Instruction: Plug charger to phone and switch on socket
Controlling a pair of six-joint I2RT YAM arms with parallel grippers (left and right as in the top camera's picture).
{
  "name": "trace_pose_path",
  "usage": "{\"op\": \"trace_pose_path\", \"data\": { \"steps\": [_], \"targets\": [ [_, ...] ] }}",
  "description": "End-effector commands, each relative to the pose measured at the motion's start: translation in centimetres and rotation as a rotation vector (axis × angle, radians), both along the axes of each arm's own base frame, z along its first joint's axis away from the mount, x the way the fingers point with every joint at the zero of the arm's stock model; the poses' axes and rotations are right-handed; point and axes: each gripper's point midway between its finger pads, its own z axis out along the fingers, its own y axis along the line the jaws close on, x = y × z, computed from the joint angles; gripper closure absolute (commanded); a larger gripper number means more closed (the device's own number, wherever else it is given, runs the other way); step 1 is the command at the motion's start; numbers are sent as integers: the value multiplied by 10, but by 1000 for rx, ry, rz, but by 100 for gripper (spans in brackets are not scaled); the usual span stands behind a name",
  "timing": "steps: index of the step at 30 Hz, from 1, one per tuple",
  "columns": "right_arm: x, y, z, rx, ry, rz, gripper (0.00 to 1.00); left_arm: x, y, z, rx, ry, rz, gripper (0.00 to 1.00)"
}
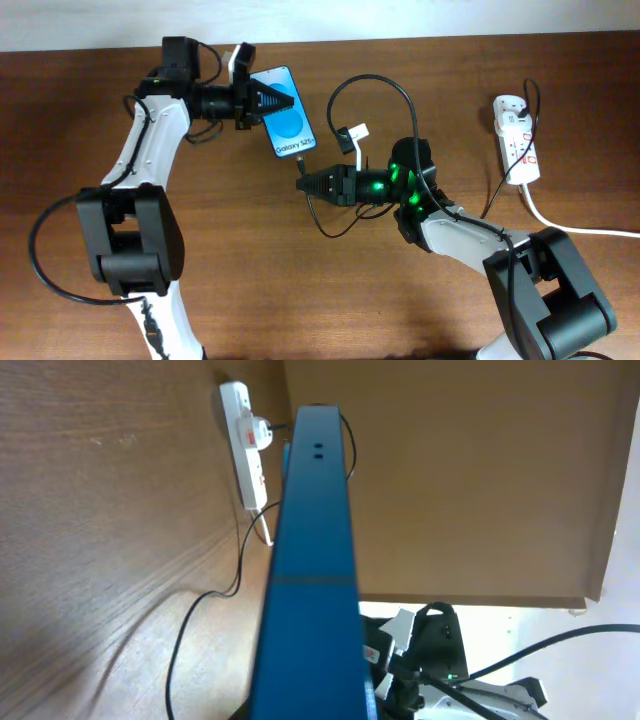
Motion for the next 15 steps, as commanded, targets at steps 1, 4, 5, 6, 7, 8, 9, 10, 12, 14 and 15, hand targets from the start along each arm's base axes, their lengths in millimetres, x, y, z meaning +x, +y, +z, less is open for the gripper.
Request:
{"op": "trace_pose_path", "data": {
  "steps": [1, 4, 5, 6, 7, 8, 9, 10, 12, 14, 15],
  "targets": [
    [1, 4, 4, 3, -29, 1, 96, -9, -10, 16, -27, -21, -35, 100],
    [2, 4, 4, 3, -29, 0, 96, -9, -10, 16, -28, -17, -36, 100],
    [2, 4, 4, 3, -29, 0, 96, -9, -10, 16, -28, -17, -36, 100],
    [2, 3, 4, 3, -29, -2, 96, -9, -10, 16, -28, -17, -36, 100],
    [3, 3, 4, 3, -29, -4, 96, -9, -10, 16, -28, -17, -36, 100],
    [6, -1, 4, 3, -28, -13, 96, -10, -11, 17, -35, -17, -39, 100],
    [8, -3, 4, 3, -28, -19, 96, -10, -11, 18, -41, -17, -43, 100],
    [7, -3, 4, 3, -28, -19, 96, -10, -11, 18, -41, -17, -43, 100],
    [8, -3, 4, 3, -28, -19, 96, -10, -11, 18, -41, -17, -43, 100],
    [7, -3, 4, 4, -28, -17, 96, -10, -11, 18, -41, -16, -43, 100],
    [8, -3, 4, 4, -28, -18, 96, -10, -11, 18, -41, -16, -43, 100]
  ]
}}
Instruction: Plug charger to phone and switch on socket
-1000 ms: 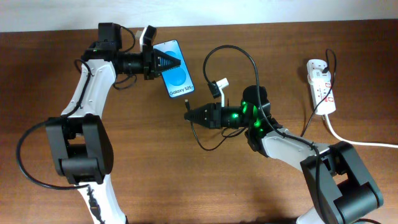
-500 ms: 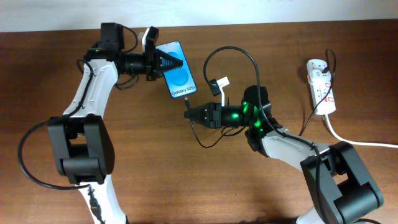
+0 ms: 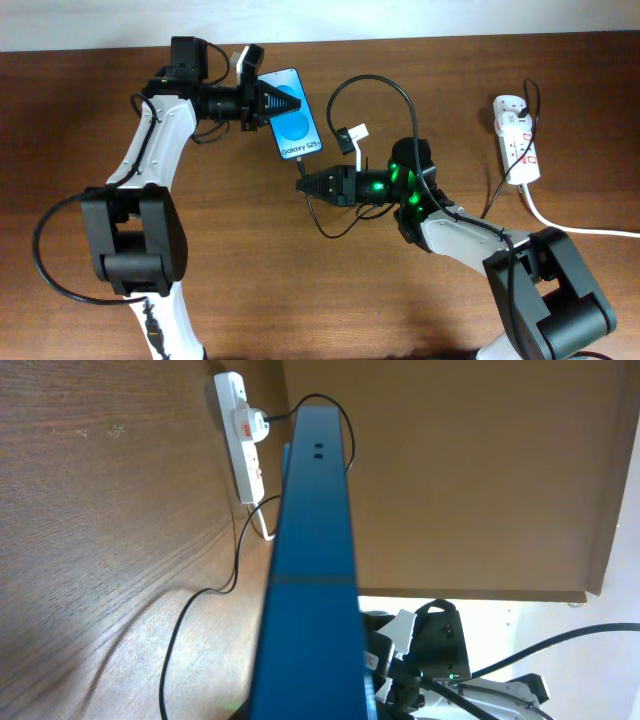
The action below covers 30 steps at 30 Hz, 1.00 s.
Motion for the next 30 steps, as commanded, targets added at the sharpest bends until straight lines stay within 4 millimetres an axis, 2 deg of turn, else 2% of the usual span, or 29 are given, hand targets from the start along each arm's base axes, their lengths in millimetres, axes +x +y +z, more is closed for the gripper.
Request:
{"op": "trace_pose_path", "data": {
  "steps": [1, 4, 13, 21, 30],
  "targets": [
    [9, -4, 4, 3, -27, -24, 96, -6, -1, 18, -41, -17, -22, 100],
    [12, -11, 2, -2, -12, -30, 96, -6, -1, 18, -41, -18, -22, 100],
    [10, -10, 3, 2, -14, -19, 96, -5, 0, 17, -35, -19, -16, 100],
    [5, -11, 10, 25, -25, 17, 96, 1, 13, 16, -31, -24, 15, 100],
    [5, -10, 9, 22, -21, 12, 96, 1, 13, 17, -32, -24, 13, 100]
  ]
}}
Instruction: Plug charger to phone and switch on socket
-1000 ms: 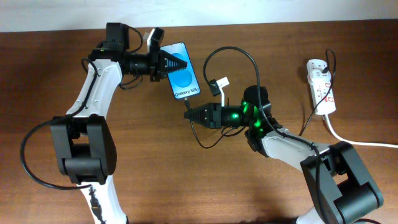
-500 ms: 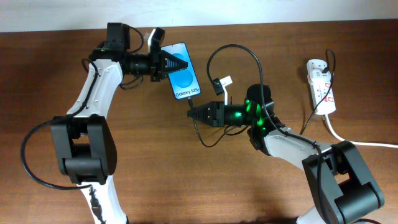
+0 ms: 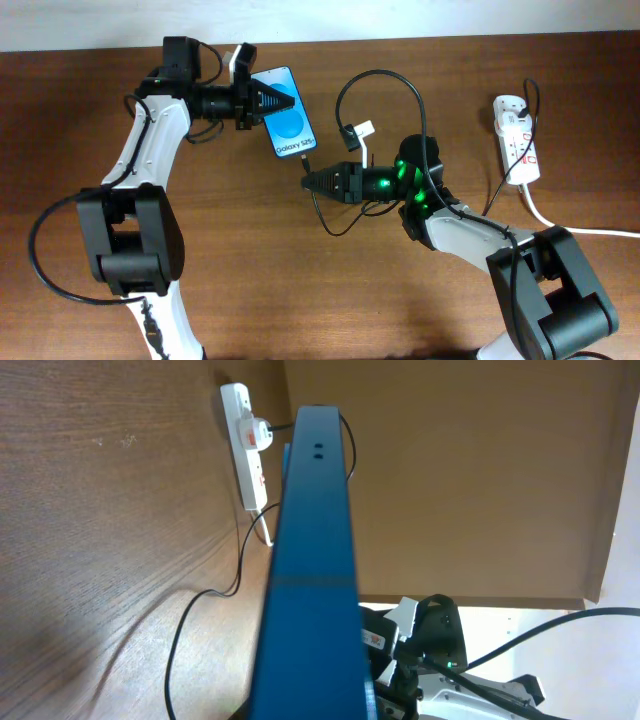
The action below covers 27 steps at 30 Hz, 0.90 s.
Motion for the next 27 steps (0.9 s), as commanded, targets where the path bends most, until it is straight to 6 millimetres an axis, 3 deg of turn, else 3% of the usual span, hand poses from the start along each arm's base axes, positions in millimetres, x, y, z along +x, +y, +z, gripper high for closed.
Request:
{"op": "trace_pose_path", "data": {
  "steps": [1, 10, 27],
  "targets": [
    [3, 0, 5, 5, -22, -2, 96, -5, 0, 16, -31, -19, -14, 100],
    [7, -1, -2, -12, 12, -25, 96, -10, -12, 16, -29, -19, -41, 100],
    [6, -1, 2, -2, -9, -15, 96, -8, -11, 12, -9, -21, -29, 100]
  ]
}}
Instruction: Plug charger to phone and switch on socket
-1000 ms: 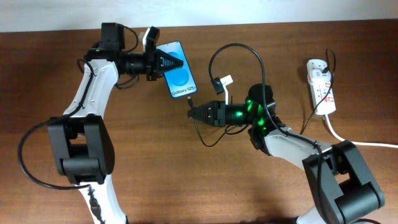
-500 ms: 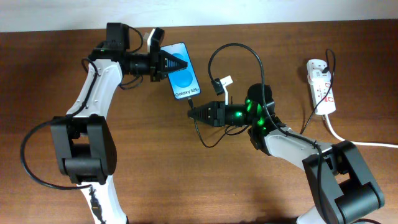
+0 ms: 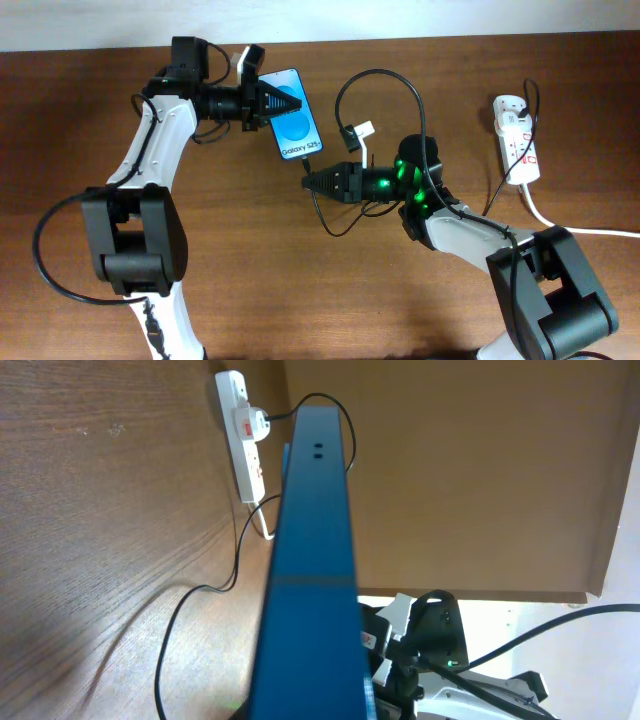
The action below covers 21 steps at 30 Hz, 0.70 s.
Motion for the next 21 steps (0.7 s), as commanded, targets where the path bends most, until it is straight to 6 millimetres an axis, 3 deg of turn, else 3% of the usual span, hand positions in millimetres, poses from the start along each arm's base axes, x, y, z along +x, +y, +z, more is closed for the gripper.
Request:
{"op": "trace_pose_path", "data": {
  "steps": [1, 7, 21],
  "targets": [
    [4, -1, 6, 8, -31, -2, 96, -2, 0, 12, -3, -25, 0, 100],
    [3, -1, 6, 8, -30, 4, 96, 2, 8, 10, 5, -24, 20, 100],
    [5, -1, 6, 7, -31, -7, 96, -2, 3, 14, -18, 0, 3, 100]
  ]
}}
